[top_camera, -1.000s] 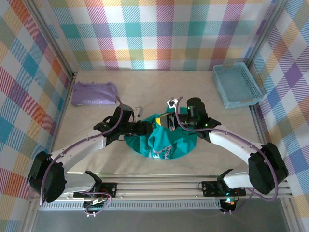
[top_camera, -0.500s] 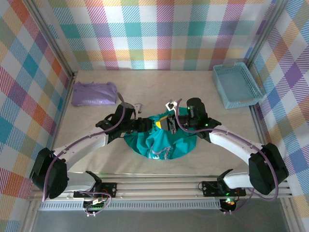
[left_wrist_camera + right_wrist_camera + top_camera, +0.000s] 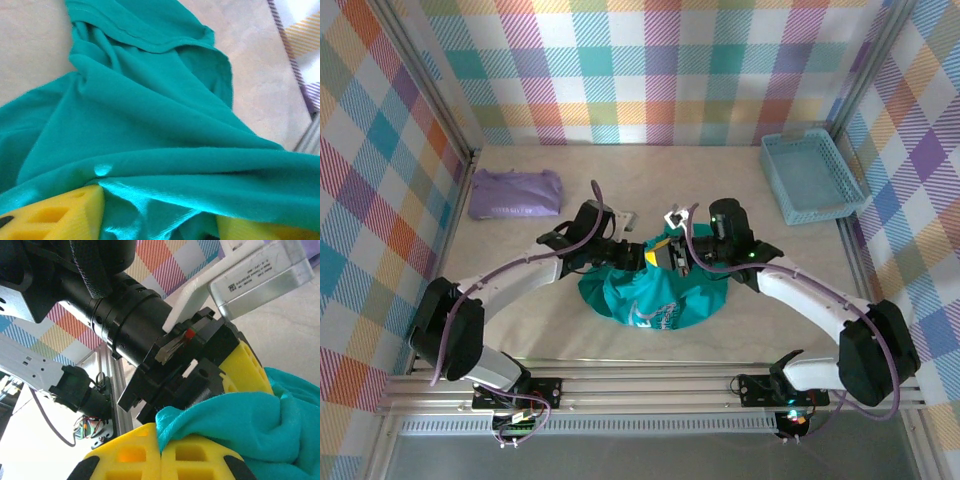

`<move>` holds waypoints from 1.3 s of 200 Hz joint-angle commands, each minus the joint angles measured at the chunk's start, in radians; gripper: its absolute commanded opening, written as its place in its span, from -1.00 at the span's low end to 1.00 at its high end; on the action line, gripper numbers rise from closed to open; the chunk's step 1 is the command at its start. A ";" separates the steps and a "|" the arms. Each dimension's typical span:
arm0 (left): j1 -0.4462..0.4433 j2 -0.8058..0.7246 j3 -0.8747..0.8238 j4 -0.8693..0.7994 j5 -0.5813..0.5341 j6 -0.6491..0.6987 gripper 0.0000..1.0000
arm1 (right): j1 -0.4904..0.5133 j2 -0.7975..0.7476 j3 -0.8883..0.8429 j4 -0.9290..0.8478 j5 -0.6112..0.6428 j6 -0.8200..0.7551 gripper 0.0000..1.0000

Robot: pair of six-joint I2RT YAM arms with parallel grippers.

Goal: Fold the inside-out t-shirt

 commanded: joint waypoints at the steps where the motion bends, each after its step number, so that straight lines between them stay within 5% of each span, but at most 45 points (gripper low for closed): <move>1: -0.001 0.014 0.004 0.102 0.209 -0.051 -0.16 | -0.012 -0.052 0.020 -0.030 0.066 -0.030 -1.00; 44: 0.003 -0.028 -0.036 0.210 0.307 -0.124 -1.00 | -0.026 -0.080 -0.032 0.000 0.109 0.007 -1.00; 81: 0.013 -0.190 -0.124 0.279 0.289 -0.173 -1.00 | -0.034 -0.132 -0.008 -0.166 0.296 -0.041 -1.00; 130: 0.014 -0.376 -0.236 0.373 0.261 -0.219 -1.00 | -0.034 -0.121 0.032 -0.269 0.366 -0.085 -0.85; 159: 0.014 -0.459 -0.287 0.401 0.215 -0.211 -1.00 | -0.033 -0.059 0.127 -0.423 0.463 -0.036 -0.52; 209: 0.014 -0.465 -0.282 0.335 0.111 -0.206 -1.00 | -0.021 -0.222 0.101 -0.464 0.325 -0.122 -0.08; 260: 0.015 -0.428 -0.260 0.316 0.095 -0.201 -1.00 | 0.093 -0.307 0.044 -0.405 0.267 -0.152 -0.02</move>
